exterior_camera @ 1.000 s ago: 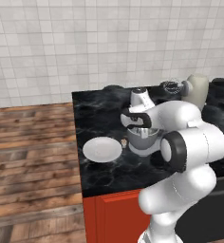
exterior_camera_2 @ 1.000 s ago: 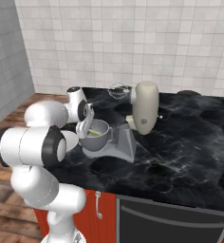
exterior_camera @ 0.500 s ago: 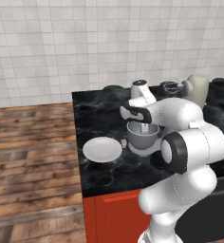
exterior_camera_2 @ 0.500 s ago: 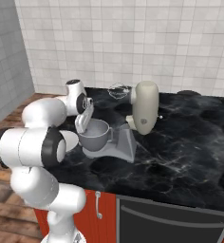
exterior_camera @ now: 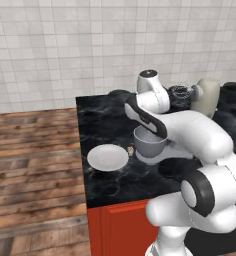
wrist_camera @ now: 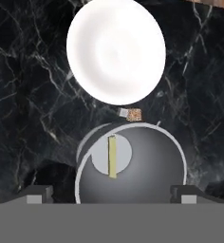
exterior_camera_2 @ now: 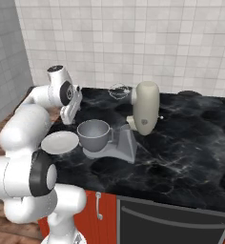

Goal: Add butter and sugar cubes to the stand mixer bowl and then turn on the stand mixer to begin making frosting.

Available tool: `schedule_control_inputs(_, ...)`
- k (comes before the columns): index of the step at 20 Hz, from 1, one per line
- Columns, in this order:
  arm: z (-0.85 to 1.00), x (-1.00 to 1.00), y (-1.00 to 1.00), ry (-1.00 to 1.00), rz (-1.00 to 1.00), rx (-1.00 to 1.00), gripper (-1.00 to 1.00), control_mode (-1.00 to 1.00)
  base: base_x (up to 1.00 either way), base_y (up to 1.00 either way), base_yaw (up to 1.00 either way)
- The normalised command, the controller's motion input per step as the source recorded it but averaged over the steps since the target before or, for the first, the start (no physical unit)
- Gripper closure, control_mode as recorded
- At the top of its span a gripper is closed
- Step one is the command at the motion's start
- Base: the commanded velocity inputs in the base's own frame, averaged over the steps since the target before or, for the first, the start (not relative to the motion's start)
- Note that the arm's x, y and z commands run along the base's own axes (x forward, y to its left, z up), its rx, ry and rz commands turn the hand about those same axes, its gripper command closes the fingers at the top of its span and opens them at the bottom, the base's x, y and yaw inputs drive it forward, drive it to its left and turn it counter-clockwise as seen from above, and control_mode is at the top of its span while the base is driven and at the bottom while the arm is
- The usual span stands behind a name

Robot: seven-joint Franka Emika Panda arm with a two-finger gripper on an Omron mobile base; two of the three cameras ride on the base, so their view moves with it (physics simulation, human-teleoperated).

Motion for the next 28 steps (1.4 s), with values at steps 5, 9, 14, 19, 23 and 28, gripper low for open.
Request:
schedule_control_inputs(5, 0.07, -0.08, 0.74, 0.0, 0.0, -0.08, -1.0, -1.0, 0.0, 0.0, 0.0)
schedule_control_inputs(9, 0.0, 0.0, 0.49, 0.0, 0.0, -0.13, -1.0, -1.0, 0.0, 0.0, 0.0)
schedule_control_inputs(14, -0.22, 0.15, 0.36, 0.0, 0.0, -0.19, -1.0, -1.0, 0.0, 0.0, 0.0)
schedule_control_inputs(19, -0.47, 0.17, 0.1, 0.0, 0.0, -0.19, -1.0, -1.0, 0.0, 0.0, 0.0)
schedule_control_inputs(23, -0.45, 0.01, 0.0, 0.0, -0.02, -0.12, -1.0, -1.0, 0.0, 0.0, 0.0)
schedule_control_inputs(28, -0.24, 0.0, -0.15, 0.0, -0.08, -0.02, -1.0, -1.0, 0.0, 0.0, 0.0)
